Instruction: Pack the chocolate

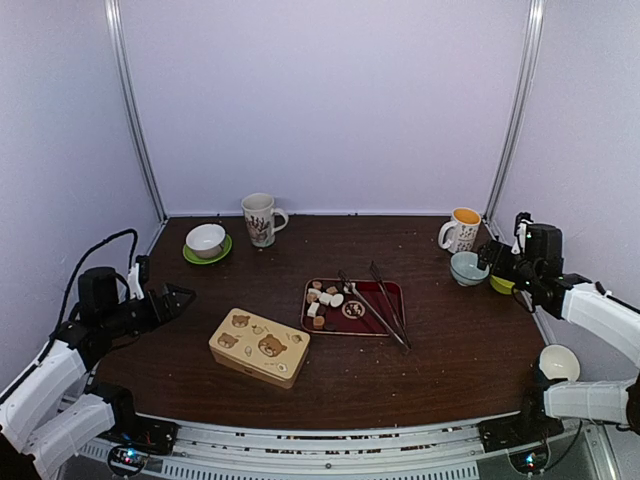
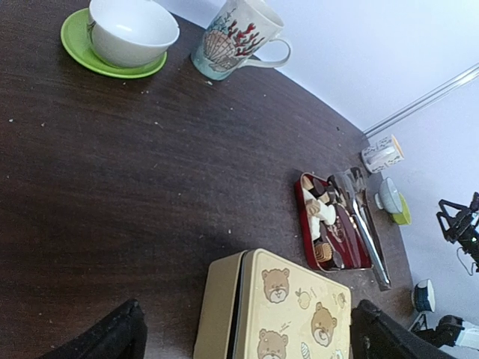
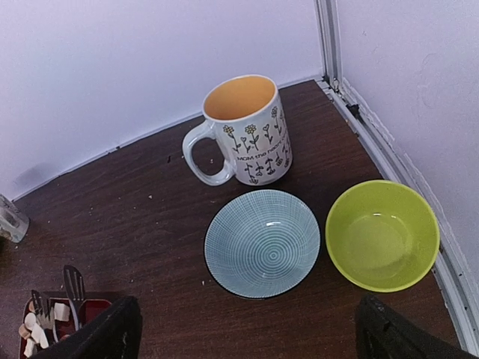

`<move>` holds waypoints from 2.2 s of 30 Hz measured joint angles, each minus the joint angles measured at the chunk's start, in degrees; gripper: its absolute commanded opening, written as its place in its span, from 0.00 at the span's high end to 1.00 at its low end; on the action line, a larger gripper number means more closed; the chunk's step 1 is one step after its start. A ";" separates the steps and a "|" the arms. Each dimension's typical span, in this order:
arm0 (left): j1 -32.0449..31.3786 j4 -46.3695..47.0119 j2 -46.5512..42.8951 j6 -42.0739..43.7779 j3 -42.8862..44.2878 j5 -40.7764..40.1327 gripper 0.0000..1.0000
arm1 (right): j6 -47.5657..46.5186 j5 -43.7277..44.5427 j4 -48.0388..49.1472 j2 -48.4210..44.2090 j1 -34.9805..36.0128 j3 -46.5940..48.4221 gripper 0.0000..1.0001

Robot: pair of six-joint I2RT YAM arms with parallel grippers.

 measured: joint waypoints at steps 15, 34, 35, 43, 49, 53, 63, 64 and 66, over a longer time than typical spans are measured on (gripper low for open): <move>-4.63 1.05 -1.16 -10.82 -0.63 6.69 0.02 | -0.02 -12.09 -0.17 2.38 3.91 1.05 0.00; -19.32 -3.93 -10.01 -24.83 -5.16 2.21 0.03 | 4.13 -12.57 3.10 7.87 26.23 1.03 0.00; -19.61 -3.96 -9.84 -25.03 -5.16 2.23 0.03 | 4.22 -12.41 3.63 8.70 26.86 1.05 0.00; -21.31 -4.11 -10.10 -28.35 -5.16 4.83 0.03 | 4.20 -12.02 3.45 17.03 32.50 9.92 0.00; -23.06 -5.14 -13.51 -29.11 -5.33 5.16 0.16 | 4.26 -11.28 5.09 17.66 35.47 13.05 0.00; -23.47 -5.31 -12.70 -28.39 -6.56 5.51 0.35 | 4.26 -10.88 5.77 17.66 37.97 13.05 0.00; -26.73 -7.28 -7.56 -26.51 -6.62 5.88 1.00 | 5.97 -9.53 7.10 21.81 43.69 13.88 0.00; -26.86 -7.34 -6.36 -26.21 -6.60 5.68 1.00 | 6.19 -9.20 7.19 22.23 44.22 13.88 0.00; -27.36 -7.72 -3.74 -25.57 -6.60 5.11 1.00 | 6.62 -8.76 7.52 22.99 45.31 13.86 0.00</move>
